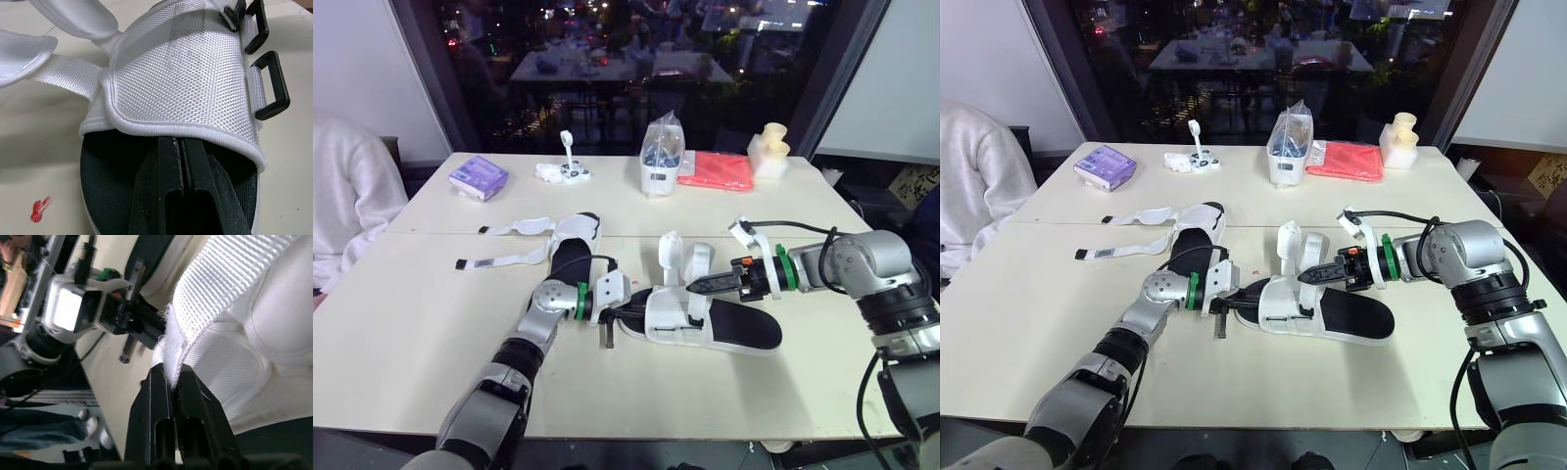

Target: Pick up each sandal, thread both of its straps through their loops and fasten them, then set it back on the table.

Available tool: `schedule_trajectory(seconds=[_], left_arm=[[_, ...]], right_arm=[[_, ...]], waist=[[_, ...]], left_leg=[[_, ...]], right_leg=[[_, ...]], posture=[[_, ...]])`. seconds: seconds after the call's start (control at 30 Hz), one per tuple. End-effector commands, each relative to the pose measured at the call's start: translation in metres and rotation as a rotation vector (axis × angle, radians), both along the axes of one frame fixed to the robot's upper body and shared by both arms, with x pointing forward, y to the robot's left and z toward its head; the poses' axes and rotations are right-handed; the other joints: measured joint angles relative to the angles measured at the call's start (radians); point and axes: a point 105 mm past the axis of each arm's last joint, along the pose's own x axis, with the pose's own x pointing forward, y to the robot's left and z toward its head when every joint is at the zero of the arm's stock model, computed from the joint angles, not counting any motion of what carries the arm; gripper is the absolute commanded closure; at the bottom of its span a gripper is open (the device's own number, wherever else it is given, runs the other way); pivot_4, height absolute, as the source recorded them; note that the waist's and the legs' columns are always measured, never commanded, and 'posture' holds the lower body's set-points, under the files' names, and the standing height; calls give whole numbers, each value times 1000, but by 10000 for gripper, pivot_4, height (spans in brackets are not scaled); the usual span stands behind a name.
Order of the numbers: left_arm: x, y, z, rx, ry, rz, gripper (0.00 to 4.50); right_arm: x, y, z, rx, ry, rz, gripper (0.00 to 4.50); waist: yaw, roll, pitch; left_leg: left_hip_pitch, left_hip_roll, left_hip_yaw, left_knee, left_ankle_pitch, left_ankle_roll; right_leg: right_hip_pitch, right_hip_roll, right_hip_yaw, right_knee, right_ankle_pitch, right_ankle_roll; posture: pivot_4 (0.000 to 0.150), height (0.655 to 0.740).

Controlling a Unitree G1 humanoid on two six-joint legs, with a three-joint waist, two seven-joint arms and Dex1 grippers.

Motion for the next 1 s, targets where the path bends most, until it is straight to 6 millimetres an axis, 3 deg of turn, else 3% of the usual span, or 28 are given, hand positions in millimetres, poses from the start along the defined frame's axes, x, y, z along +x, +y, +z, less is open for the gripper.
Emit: schedule_trajectory(seconds=[0.03,0.33,1.0], left_arm=[[-6,-2,-12,39,26,-16,45000],[-6,-3,-11,37,24,-20,45000],[-5,-1,-9,37,24,-14,45000]], right_arm=[[6,-3,-11,-47,-19,-14,44595],[-1,4,-15,-78,-57,68,44595],[-16,6,5,-122,-307,158,44595]], waist=[[0,0,0],[1,0,0],[1,0,0]], left_leg=[[0,0,0,0,0,0],[0,0,1,0,0,0],[0,-1,1,-1,0,0]], right_leg=[[0,0,0,0,0,0],[-1,-3,0,0,0,0],[-1,-2,-1,0,0,0]], posture=[[1500,7400],[1500,7400],[1500,7400]])
